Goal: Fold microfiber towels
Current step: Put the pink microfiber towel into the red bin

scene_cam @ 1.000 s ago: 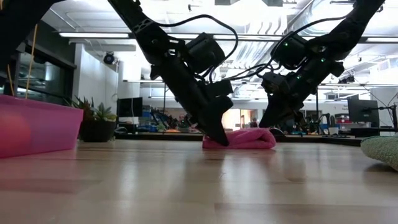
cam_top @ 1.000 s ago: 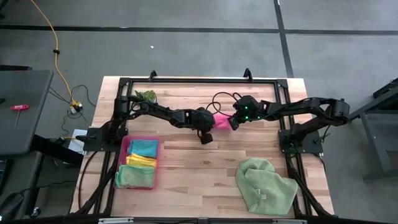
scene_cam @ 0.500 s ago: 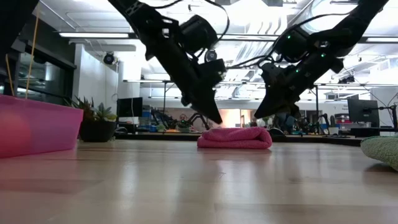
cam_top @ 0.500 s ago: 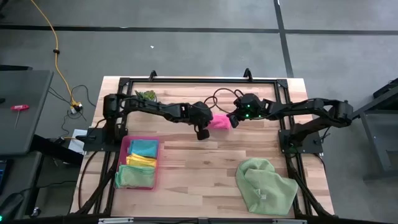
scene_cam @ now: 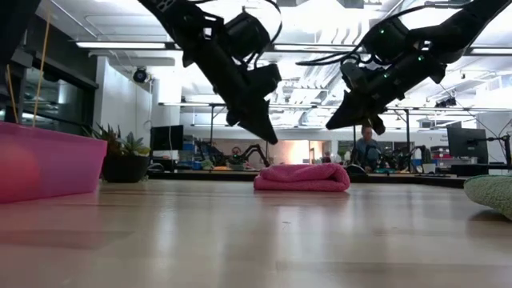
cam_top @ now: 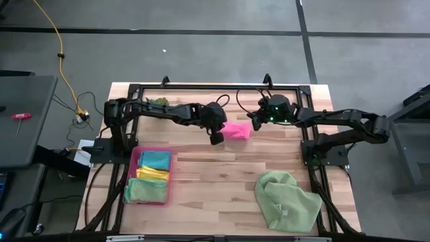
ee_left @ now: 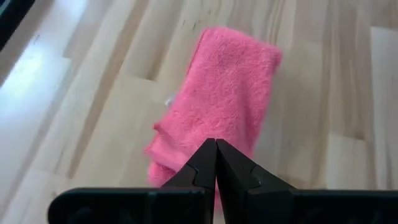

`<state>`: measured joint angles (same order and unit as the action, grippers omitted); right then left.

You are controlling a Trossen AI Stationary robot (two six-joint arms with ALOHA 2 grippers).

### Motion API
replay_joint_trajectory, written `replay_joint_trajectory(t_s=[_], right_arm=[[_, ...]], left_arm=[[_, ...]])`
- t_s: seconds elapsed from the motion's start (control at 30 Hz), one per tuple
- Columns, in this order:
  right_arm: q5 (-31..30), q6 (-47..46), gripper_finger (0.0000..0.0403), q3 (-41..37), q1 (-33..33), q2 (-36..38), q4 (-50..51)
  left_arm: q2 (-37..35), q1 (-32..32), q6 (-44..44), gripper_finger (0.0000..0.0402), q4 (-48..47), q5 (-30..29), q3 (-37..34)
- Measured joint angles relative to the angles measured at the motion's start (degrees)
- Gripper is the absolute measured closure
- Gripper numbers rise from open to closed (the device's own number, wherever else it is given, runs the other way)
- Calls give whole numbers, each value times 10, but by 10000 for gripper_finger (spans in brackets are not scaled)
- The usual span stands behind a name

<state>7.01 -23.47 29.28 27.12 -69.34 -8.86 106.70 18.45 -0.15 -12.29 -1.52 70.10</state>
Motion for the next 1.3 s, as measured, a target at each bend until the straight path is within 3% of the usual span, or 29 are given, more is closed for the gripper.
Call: replay_joint_trajectory(t_s=[0.23,0.43,0.57,0.73,0.97,1.3], right_arm=[[3,-50,403,0,23,0,14],[57,-85,403,0,66,0,21],[72,-104,403,0,95,0,17],[86,-112,403,0,120,-5,18],[166,-146,403,-1,118,-70,48],[156,-171,403,-1,88,-148,29]], left_arm=[[-1,-14,-30,401,34,17,-12],[-58,-20,-115,401,135,30,-128],[-111,-27,-134,401,172,5,-200],[-130,-38,-132,401,172,7,-225],[-58,-62,-145,402,246,22,-215],[28,-71,-198,402,238,11,-178]])
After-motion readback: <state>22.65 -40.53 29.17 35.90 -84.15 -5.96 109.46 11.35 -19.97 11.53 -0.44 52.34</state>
